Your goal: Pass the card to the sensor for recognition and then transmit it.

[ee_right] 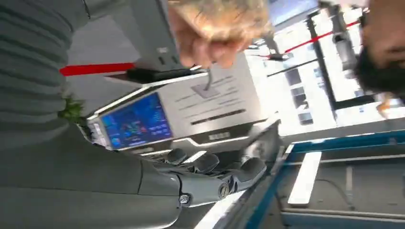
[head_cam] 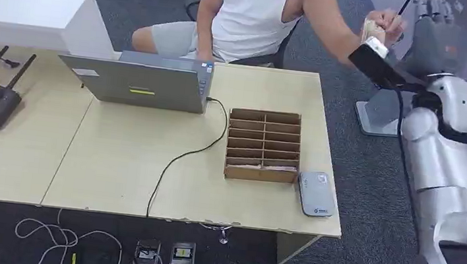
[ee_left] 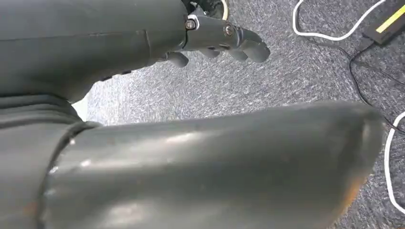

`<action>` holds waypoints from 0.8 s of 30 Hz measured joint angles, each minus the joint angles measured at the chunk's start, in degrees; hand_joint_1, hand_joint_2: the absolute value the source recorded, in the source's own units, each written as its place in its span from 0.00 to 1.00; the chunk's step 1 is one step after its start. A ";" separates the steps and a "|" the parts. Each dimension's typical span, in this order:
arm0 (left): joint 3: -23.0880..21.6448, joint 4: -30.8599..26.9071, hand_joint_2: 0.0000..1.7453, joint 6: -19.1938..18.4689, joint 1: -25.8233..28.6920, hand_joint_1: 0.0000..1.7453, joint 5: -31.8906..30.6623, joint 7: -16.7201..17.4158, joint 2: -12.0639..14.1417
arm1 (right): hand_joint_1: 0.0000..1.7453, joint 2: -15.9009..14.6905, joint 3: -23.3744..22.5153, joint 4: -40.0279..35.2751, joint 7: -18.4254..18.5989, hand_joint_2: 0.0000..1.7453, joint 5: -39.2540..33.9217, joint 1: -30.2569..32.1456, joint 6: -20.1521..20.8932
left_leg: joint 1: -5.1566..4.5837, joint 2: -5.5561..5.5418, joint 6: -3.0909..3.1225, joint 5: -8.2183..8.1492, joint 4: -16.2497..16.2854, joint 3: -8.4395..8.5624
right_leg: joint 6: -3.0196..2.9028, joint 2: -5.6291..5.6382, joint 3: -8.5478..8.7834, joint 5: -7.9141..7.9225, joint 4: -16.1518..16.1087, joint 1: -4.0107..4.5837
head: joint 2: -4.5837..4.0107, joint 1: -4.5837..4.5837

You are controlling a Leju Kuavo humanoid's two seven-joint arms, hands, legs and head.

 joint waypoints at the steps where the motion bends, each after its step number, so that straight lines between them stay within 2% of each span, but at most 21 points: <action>1: 0.00 0.00 0.00 -0.26 0.00 0.00 -0.04 -0.04 0.20 | 0.00 1.11 1.26 0.06 -0.56 1.00 0.26 -0.02 -0.52 | 0.00 0.00 0.00 0.00 0.00 -0.01 | 0.00 0.00 0.00 0.00 0.00 0.00 | 0.00 0.00; 6: 0.00 0.00 0.00 -0.33 -0.01 0.00 -0.09 -0.20 0.44 | 0.00 3.56 4.00 0.35 -1.64 1.00 1.11 -0.03 -0.89 | -0.01 -0.10 0.00 0.00 0.01 -0.03 | 0.00 -0.07 -0.03 -0.01 -0.02 -0.01 | 0.00 0.02; 13: 0.04 0.00 0.00 -0.50 0.01 0.00 -0.11 -0.20 0.92 | 0.00 5.92 7.08 1.44 -1.00 1.00 0.00 0.02 -1.20 | -0.02 0.04 0.00 -0.01 0.03 -0.04 | -0.01 0.09 -0.13 0.01 -0.02 -0.02 | 0.00 0.00; 20: 0.07 0.00 0.00 -0.46 0.18 0.00 -0.11 -0.20 0.90 | 0.00 6.47 7.60 4.52 -0.33 1.00 -2.97 -0.04 -5.13 | 0.00 -0.01 -0.01 0.00 0.03 -0.07 | -0.01 0.01 -0.13 0.01 -0.02 0.00 | 0.00 0.02; 24: 0.09 0.00 0.00 -0.35 0.24 0.00 -0.20 -0.20 0.87 | 0.00 6.40 7.47 6.31 -0.28 1.00 -4.81 -0.17 -6.01 | -0.01 0.01 0.00 0.00 0.03 -0.06 | -0.01 0.06 -0.13 0.01 -0.03 -0.01 | 0.00 0.00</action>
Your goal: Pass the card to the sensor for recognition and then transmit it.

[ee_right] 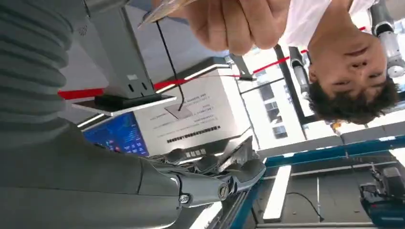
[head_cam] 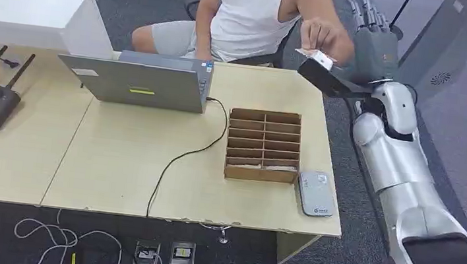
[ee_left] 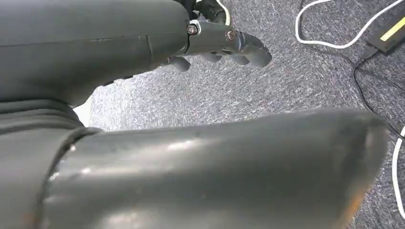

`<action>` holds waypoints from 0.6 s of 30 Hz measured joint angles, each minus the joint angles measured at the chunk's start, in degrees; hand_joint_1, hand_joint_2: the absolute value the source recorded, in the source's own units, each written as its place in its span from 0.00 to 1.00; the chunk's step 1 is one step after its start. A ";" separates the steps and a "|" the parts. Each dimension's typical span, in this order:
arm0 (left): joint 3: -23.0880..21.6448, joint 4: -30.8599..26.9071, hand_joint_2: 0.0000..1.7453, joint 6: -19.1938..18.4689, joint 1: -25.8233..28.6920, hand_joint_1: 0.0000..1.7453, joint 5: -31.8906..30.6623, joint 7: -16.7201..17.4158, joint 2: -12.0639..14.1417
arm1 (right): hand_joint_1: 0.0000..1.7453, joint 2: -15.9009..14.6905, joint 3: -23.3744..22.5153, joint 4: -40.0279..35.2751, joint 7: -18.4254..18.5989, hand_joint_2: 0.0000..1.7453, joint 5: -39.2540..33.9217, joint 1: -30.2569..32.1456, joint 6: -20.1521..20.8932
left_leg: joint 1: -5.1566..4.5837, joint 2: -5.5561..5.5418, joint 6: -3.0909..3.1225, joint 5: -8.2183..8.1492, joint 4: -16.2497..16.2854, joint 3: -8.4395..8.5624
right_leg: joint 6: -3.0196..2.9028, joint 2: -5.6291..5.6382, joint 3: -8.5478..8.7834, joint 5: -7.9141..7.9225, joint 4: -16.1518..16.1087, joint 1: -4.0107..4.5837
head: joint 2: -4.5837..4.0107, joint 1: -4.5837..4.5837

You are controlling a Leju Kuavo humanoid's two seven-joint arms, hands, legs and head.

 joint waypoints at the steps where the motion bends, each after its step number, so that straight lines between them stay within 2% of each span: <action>1: 0.00 0.00 0.00 0.00 0.02 0.00 -0.13 0.00 -0.02 | 0.00 -0.05 -0.02 0.33 0.18 1.00 -0.24 0.01 -0.02 | 0.00 0.00 0.00 0.00 0.00 -0.01 | 0.00 0.00 -0.02 0.00 0.00 0.00 | 0.00 0.02; 2: 0.02 0.00 0.00 0.00 0.06 0.00 -0.24 0.00 -0.04 | 0.70 -0.07 -0.09 0.73 0.24 1.00 -0.55 0.00 -0.05 | -0.01 0.01 0.00 0.00 0.01 -0.01 | 0.00 0.01 -0.03 0.00 0.00 -0.01 | 0.00 0.00; 3: 0.04 0.00 0.00 0.00 0.09 0.00 -0.28 0.00 -0.04 | 0.93 -0.09 -0.22 1.23 0.26 1.00 -0.74 0.00 -0.11 | 0.00 0.02 0.00 0.00 0.01 0.00 | 0.00 0.01 -0.02 0.00 0.00 0.00 | 0.00 0.00; 7: 0.04 0.00 0.00 0.00 0.13 0.00 -0.44 0.00 -0.17 | 0.93 -0.35 -0.55 2.67 0.28 1.00 -2.06 0.25 -0.07 | 0.00 0.02 0.00 0.00 0.01 -0.01 | 0.00 0.02 -0.07 0.00 0.00 0.00 | 0.00 0.00; 8: 0.04 0.00 0.00 0.00 0.13 0.00 -0.46 0.00 -0.17 | 1.00 -0.37 -0.68 2.93 0.28 1.00 -2.23 0.30 -0.02 | 0.00 0.02 0.00 0.00 0.01 -0.01 | 0.00 0.02 -0.07 0.00 0.00 0.00 | 0.00 0.00; 13: 0.07 0.00 0.00 0.00 0.13 0.00 -0.52 0.00 -0.31 | 1.00 -0.68 -1.05 3.87 0.28 1.00 -2.82 0.50 0.30 | 0.01 0.04 0.00 0.00 0.01 -0.07 | 0.00 0.03 -0.13 0.00 0.00 0.01 | 0.00 0.00; 18: 0.09 0.00 0.00 0.00 0.13 0.00 -0.70 -0.18 -0.37 | 1.00 -0.94 -1.35 4.35 0.28 1.00 -3.06 0.82 2.60 | 0.00 0.04 0.00 -0.01 0.01 -0.08 | 0.00 0.03 -0.13 0.00 0.00 0.00 | 0.00 0.00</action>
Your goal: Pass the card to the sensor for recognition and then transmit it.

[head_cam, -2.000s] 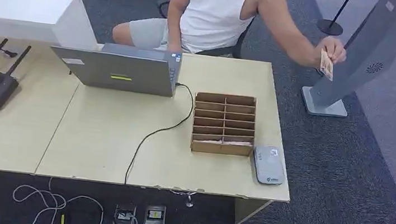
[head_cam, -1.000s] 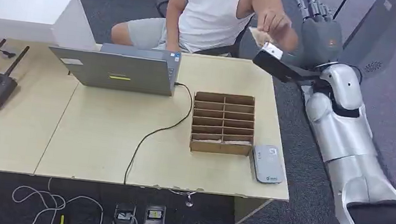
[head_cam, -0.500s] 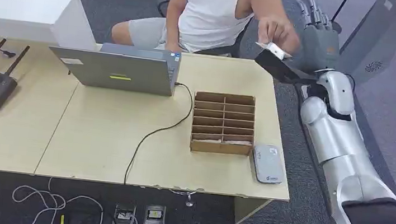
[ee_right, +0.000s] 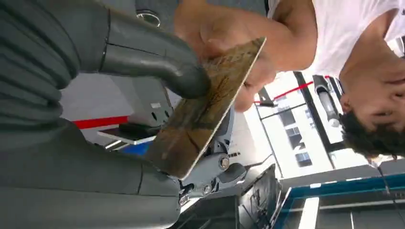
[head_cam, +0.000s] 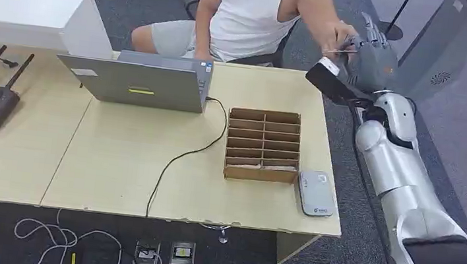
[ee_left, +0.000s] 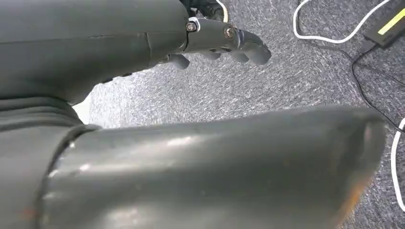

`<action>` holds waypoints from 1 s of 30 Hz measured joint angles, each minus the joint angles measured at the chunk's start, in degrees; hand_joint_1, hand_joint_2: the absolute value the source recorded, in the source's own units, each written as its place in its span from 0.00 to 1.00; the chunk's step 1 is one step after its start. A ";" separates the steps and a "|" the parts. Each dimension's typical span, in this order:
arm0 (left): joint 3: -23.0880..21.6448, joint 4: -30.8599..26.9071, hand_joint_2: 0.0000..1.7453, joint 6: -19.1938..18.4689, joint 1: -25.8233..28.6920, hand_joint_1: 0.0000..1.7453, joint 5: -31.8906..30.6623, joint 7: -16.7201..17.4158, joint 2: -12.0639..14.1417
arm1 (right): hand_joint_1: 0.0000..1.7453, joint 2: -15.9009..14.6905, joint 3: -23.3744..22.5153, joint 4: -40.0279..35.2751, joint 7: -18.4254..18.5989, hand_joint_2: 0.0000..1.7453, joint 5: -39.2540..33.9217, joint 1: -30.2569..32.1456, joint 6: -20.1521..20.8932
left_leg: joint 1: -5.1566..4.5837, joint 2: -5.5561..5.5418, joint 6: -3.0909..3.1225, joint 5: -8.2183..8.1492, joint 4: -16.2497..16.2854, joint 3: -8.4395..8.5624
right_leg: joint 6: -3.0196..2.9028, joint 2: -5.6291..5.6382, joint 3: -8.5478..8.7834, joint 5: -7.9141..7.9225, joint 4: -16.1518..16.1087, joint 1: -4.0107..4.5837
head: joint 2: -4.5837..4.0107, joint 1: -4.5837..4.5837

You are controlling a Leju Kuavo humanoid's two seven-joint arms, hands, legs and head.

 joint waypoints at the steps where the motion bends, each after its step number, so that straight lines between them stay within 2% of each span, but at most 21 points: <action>1: 0.02 0.00 0.00 0.00 0.00 0.00 0.00 0.00 0.00 | 1.00 -0.11 0.00 0.00 0.00 1.00 0.00 0.10 0.20 | 0.00 0.00 0.00 0.00 0.00 0.00 | 0.00 0.00 0.00 0.00 0.00 0.00 | 0.00 0.00; 17: 0.15 0.00 0.00 0.04 -0.01 0.00 -0.04 0.00 -0.26 | 1.00 -0.42 0.00 -0.02 -0.11 1.00 0.00 0.89 1.47 | 0.00 0.07 0.00 0.00 0.00 0.01 | 0.00 0.00 0.01 0.00 0.01 0.00 | 0.00 0.00; 23: 0.24 0.00 0.00 0.22 -0.01 0.00 0.48 0.00 -0.31 | 1.00 -0.83 0.02 -0.13 -0.50 1.00 -0.02 1.66 5.27 | 0.00 0.07 0.00 0.00 0.01 0.02 | 0.00 -0.01 0.01 0.00 0.00 0.00 | 0.00 0.00; 30: 0.28 0.00 0.00 0.26 -0.02 0.00 0.61 0.00 -0.35 | 1.00 -1.55 0.02 -0.52 -0.55 1.00 -0.09 2.47 5.82 | 0.00 0.10 0.00 0.00 0.01 0.04 | -0.01 0.03 -0.01 0.01 0.00 0.00 | 0.00 0.00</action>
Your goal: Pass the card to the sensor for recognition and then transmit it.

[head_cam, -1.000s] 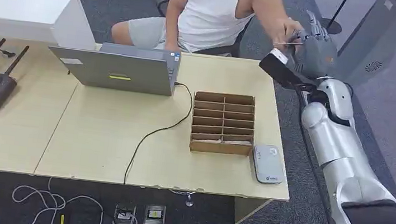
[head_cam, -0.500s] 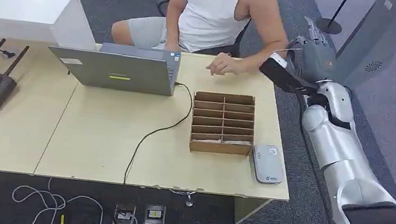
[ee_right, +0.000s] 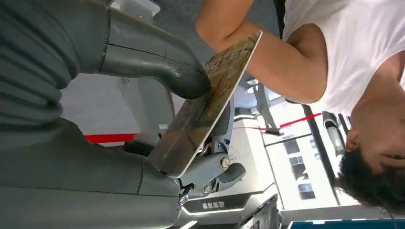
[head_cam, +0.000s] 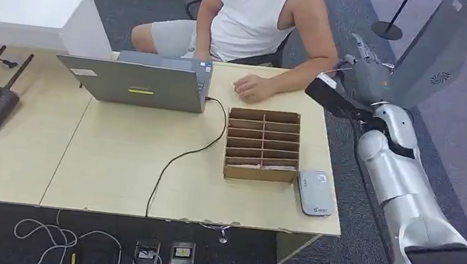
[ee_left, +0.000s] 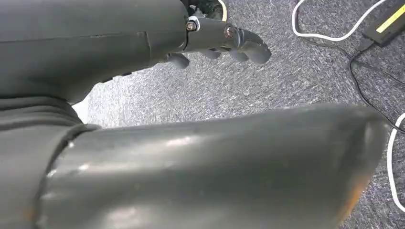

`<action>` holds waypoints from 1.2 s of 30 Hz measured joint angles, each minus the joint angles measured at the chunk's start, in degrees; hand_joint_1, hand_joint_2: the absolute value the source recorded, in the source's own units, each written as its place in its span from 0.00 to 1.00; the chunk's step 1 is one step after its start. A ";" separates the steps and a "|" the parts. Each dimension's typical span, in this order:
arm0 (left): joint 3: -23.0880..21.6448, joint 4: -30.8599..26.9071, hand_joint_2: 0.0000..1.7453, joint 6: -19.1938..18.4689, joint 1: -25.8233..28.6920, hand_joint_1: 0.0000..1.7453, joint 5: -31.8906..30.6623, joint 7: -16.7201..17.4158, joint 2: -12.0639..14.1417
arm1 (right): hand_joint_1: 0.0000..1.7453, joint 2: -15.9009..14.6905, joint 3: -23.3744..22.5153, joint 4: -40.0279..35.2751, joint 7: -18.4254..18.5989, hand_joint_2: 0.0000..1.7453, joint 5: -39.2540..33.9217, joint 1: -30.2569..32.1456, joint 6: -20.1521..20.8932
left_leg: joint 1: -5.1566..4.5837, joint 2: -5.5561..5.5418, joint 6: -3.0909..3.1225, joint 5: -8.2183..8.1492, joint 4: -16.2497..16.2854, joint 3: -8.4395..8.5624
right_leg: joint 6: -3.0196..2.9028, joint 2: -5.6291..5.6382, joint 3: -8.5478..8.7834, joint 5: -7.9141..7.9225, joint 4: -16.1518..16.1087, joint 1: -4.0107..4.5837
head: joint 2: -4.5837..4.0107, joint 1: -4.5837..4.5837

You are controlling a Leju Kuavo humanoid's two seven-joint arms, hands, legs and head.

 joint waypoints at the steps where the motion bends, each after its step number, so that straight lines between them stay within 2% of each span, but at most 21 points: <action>1: 0.00 0.00 0.00 -0.02 0.00 0.00 0.15 0.00 -0.02 | 1.00 -0.17 0.00 -0.02 0.02 1.00 0.02 0.02 0.89 | 0.00 0.00 0.00 0.00 0.00 0.00 | 0.00 0.01 0.00 0.00 0.00 0.00 | 0.00 0.00; 6: 0.22 0.00 0.00 -0.24 0.10 0.00 1.07 0.13 -0.07 | 1.00 -3.39 0.00 -1.77 0.70 1.00 -0.99 3.23 6.65 | 0.00 -0.12 0.00 0.00 0.01 0.01 | 0.00 -0.11 0.05 0.00 -0.03 0.00 | 0.00 0.02; 15: 1.22 0.00 0.00 -0.22 0.31 0.00 1.44 0.55 0.48 | 1.00 -13.18 -2.93 -11.74 4.18 1.00 -2.91 12.35 12.81 | -0.06 -0.02 0.03 -0.05 0.03 -0.03 | 0.01 -0.04 0.00 0.00 -0.04 -0.07 | 0.00 0.00; 18: 1.42 0.00 0.00 -0.22 0.30 0.00 1.16 0.15 0.50 | 1.00 -14.86 -3.58 -13.89 4.48 1.00 -2.58 13.82 13.72 | -0.03 0.01 0.03 -0.05 0.02 -0.01 | 0.01 -0.03 0.01 0.00 -0.04 -0.04 | 0.00 -0.02; 25: 1.49 0.00 0.00 -0.59 0.27 0.00 0.96 0.07 0.72 | 1.00 -15.91 -3.61 -16.52 4.50 1.00 -1.82 17.34 14.77 | 0.00 0.01 0.02 -0.04 0.01 -0.01 | 0.01 -0.03 0.02 0.00 -0.02 -0.01 | 0.00 -0.02; 36: 1.49 0.00 0.00 -1.07 0.22 0.00 0.76 0.07 0.96 | 1.00 -15.17 -3.28 -18.12 4.68 1.00 -0.59 20.30 15.78 | -0.02 0.00 0.02 -0.04 0.01 -0.05 | 0.01 -0.03 0.01 0.00 -0.02 -0.02 | 0.00 -0.02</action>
